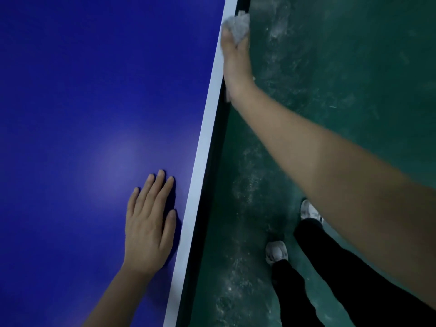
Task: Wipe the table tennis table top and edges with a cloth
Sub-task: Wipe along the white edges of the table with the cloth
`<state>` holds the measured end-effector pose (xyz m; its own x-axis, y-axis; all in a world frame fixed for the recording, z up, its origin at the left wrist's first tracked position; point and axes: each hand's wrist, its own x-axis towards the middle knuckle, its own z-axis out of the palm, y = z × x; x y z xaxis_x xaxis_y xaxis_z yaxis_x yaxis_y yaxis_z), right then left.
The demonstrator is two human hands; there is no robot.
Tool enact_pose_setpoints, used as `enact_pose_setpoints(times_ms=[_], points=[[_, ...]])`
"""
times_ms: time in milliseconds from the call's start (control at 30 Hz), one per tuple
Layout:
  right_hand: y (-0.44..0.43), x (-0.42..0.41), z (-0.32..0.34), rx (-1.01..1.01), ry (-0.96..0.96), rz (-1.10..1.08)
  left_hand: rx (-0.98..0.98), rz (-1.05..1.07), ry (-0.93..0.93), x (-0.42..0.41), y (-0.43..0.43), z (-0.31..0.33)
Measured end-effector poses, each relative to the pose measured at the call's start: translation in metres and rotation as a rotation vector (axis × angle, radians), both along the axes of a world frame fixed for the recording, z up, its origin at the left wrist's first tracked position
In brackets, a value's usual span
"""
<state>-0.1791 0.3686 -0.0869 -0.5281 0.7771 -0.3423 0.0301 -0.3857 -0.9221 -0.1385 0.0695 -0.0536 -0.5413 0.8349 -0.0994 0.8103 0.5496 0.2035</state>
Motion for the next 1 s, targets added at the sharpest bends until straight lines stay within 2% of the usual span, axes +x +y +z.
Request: enact_pose_setpoints(times_ms=[100, 233, 367, 533, 667, 833, 900, 1000], points=[[-0.029, 0.025, 0.009, -0.081, 0.054, 0.050, 0.053, 0.032, 0.019, -0.011, 0.024, 0.014], [-0.125, 0.095, 0.007, -0.323, 0.139, 0.199, 0.169, -0.045, 0.074, -0.061, 0.127, 0.023], [-0.163, 0.114, -0.007, -0.130, 0.102, 0.260, 0.156, -0.070, 0.057, -0.106, 0.233, 0.012], [-0.086, 0.057, -0.028, 0.156, 0.066, 0.154, 0.003, -0.138, 0.067, -0.156, 0.284, -0.009], [0.026, -0.012, -0.037, 0.326, 0.044, 0.001, 0.021, -0.181, 0.066, -0.161, 0.284, -0.012], [0.156, -0.077, -0.029, 0.118, 0.081, -0.025, 0.007, -0.156, 0.047, -0.161, 0.287, -0.011], [0.169, -0.086, -0.027, 0.057, 0.073, -0.017, -0.002, -0.154, 0.040, -0.161, 0.287, -0.010], [0.139, -0.071, -0.024, 0.016, 0.081, 0.006, -0.008, -0.158, 0.050, -0.162, 0.287, -0.009]])
